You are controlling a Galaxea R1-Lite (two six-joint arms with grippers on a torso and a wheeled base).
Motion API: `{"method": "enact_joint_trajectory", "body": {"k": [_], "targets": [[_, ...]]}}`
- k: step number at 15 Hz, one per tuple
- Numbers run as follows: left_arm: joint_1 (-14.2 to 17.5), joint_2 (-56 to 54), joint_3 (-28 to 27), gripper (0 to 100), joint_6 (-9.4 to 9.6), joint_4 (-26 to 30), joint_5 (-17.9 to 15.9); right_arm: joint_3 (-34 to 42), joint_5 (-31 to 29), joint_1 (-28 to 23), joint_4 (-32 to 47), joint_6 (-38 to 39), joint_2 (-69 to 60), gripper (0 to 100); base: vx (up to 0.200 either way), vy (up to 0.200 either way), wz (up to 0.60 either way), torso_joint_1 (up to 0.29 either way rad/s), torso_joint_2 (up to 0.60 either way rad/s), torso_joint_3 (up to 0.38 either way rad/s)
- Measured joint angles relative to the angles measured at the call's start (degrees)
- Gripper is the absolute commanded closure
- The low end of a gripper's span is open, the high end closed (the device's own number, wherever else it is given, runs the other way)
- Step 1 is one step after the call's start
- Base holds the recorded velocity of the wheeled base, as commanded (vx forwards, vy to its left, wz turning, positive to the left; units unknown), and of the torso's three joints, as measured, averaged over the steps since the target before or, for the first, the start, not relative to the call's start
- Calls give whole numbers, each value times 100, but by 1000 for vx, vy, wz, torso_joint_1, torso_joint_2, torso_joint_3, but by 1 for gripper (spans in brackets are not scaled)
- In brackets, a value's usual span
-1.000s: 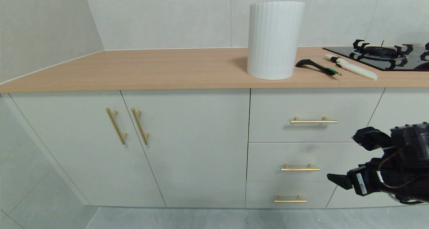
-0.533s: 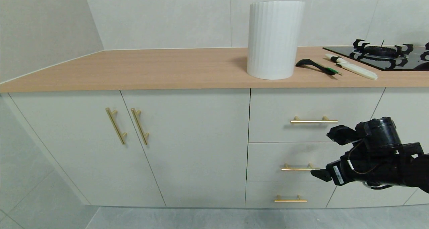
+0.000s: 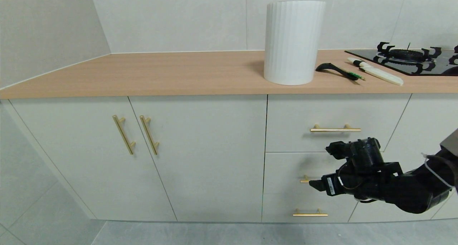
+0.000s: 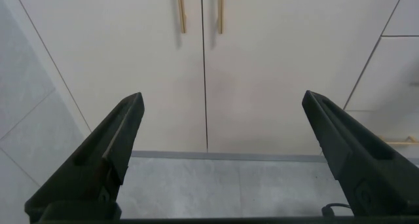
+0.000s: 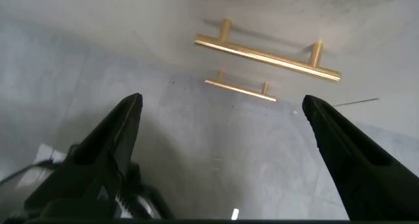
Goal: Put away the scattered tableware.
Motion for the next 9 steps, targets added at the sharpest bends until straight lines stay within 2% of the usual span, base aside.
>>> {"method": "enact_joint_trajectory", "body": {"k": [3,9], "targets": [[-2,0,0,0,-2,0,0,-9,-544,-29,-816,85,529,0,0,0,0,0,0,0],[-2,0,0,0,0,0,-2,-304,-596,-510,-868,96,1052,0,0,0,0,0,0,0]]}}
